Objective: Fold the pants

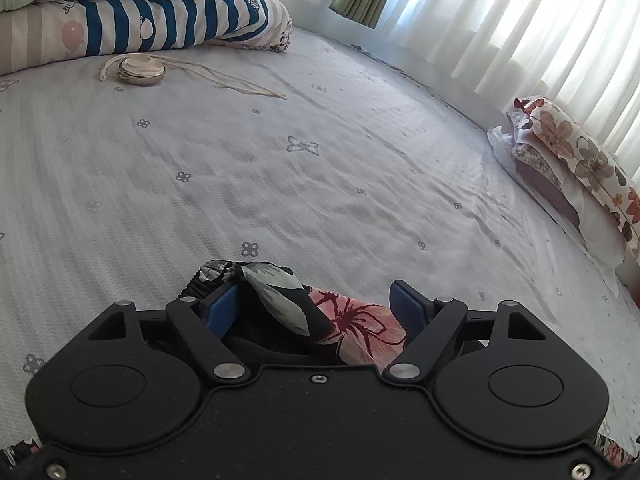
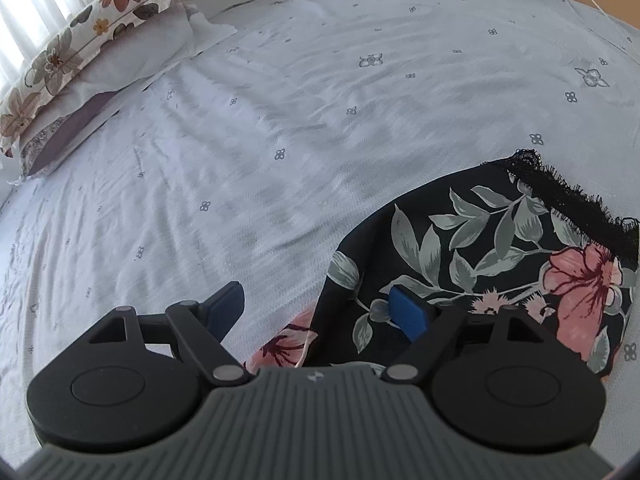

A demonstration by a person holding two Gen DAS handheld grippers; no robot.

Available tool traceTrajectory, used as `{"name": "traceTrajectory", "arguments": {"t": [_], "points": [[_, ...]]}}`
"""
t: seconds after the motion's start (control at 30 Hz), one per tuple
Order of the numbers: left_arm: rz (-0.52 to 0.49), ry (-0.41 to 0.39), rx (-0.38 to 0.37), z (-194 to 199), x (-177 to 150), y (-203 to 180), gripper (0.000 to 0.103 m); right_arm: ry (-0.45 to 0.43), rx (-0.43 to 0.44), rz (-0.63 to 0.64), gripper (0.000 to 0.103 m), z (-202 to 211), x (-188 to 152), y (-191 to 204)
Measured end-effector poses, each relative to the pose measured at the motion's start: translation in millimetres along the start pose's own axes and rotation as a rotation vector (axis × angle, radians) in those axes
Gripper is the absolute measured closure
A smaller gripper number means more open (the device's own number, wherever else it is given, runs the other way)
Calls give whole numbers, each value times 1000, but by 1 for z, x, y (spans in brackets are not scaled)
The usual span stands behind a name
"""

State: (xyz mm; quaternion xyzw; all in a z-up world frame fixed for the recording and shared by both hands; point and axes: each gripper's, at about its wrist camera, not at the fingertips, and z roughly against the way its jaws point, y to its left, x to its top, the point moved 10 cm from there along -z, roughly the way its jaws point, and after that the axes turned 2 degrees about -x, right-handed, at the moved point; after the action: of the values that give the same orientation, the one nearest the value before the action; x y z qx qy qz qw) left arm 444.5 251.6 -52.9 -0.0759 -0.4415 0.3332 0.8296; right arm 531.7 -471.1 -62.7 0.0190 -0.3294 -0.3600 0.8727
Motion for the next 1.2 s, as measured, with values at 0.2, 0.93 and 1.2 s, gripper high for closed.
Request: {"name": "traceTrajectory", "arguments": {"t": [0.2,0.93,1.2], "points": [[51,-1,-25,-1,2,3,25,-53,-110,71,26,-10,4,2],[35,19,-101,16,13,-15,102,-146,-95,-51,101,24,19,-25],[-12,-26,-109,54,25,-27,103,-200,-30,-89,101,81,34,-52]]}}
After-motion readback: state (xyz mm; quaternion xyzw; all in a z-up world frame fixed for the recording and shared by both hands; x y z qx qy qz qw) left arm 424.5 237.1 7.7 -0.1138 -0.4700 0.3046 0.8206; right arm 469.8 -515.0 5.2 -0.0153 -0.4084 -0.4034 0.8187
